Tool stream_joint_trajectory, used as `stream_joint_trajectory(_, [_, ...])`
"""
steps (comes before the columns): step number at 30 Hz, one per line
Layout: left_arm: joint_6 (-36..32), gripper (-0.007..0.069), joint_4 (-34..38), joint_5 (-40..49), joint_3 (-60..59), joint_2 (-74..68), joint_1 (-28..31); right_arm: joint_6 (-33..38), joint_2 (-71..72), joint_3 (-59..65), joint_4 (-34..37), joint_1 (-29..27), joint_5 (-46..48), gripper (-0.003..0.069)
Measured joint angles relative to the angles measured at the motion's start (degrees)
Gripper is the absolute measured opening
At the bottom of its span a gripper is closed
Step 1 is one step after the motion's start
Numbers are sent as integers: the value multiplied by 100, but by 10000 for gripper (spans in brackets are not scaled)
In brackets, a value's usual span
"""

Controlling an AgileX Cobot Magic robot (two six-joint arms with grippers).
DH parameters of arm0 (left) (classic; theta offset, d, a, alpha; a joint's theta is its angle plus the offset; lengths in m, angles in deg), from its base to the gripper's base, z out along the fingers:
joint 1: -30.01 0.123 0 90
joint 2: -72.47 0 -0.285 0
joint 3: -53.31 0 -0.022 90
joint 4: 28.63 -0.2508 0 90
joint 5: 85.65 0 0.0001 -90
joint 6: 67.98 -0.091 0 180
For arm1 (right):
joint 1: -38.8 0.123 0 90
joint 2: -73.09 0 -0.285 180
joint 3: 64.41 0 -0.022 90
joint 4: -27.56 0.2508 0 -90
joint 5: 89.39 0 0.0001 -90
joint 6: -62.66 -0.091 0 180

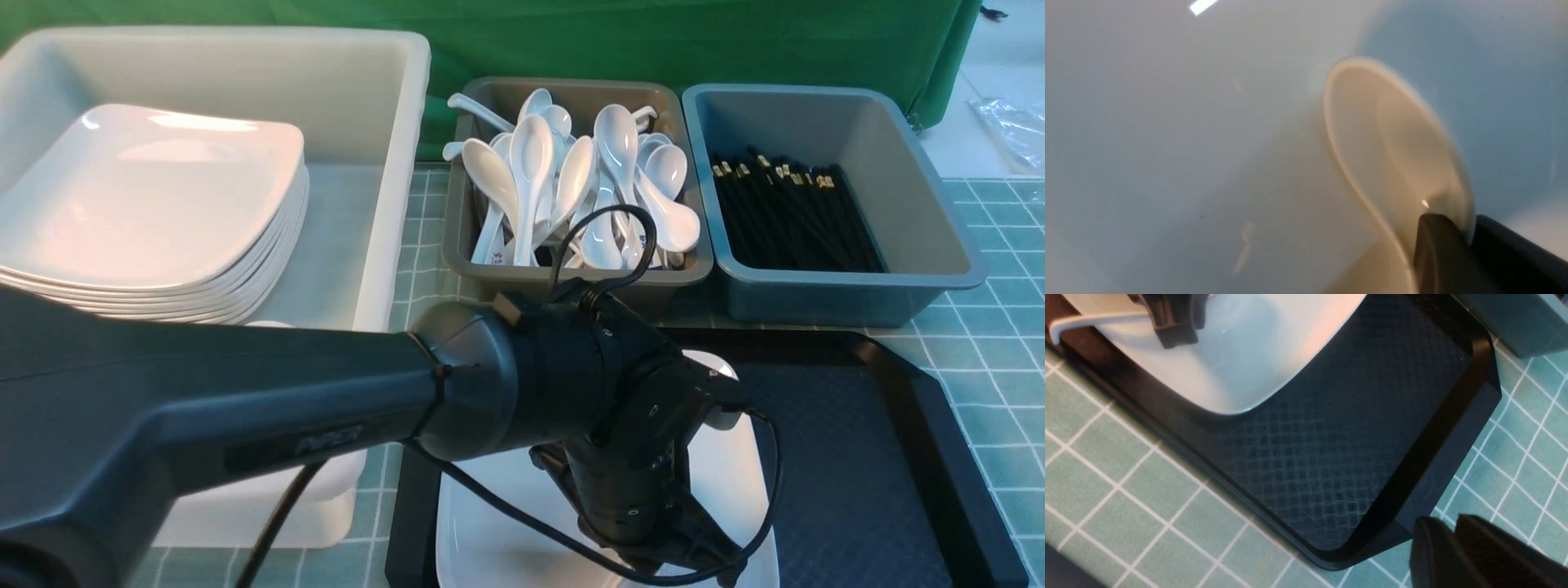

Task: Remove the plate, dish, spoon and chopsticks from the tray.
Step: Use the left arm to grab a soup spoon from the plate

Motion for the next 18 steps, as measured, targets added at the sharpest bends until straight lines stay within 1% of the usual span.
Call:
stream_joint_trajectory(4, [-140, 156, -105, 104, 0, 0, 0, 11, 0, 0, 11, 0, -1, 116])
stream_joint_trajectory(8, [-160, 338, -105, 145, 0, 0, 0, 15, 0, 0, 11, 0, -1, 120])
stream_joint_trajectory(9, [-167, 400, -109, 158, 0, 0, 0, 15, 0, 0, 11, 0, -1, 121])
stream_joint_trajectory(10, [-167, 407, -109, 158, 0, 0, 0, 15, 0, 0, 11, 0, -1, 121])
stream_joint_trajectory(11, [-174, 460, -123, 183, 0, 0, 0, 15, 0, 0, 11, 0, -1, 121])
stream_joint_trajectory(12, [-186, 495, -141, 216, 0, 0, 0, 15, 0, 0, 11, 0, -1, 123])
stream_joint_trajectory(15, [-191, 538, -306, 340, 0, 0, 0, 15, 0, 0, 11, 0, -1, 123])
stream_joint_trajectory(18, [-205, 550, -422, 521, 5, 6, 0, 15, 0, 0, 11, 0, -1, 126])
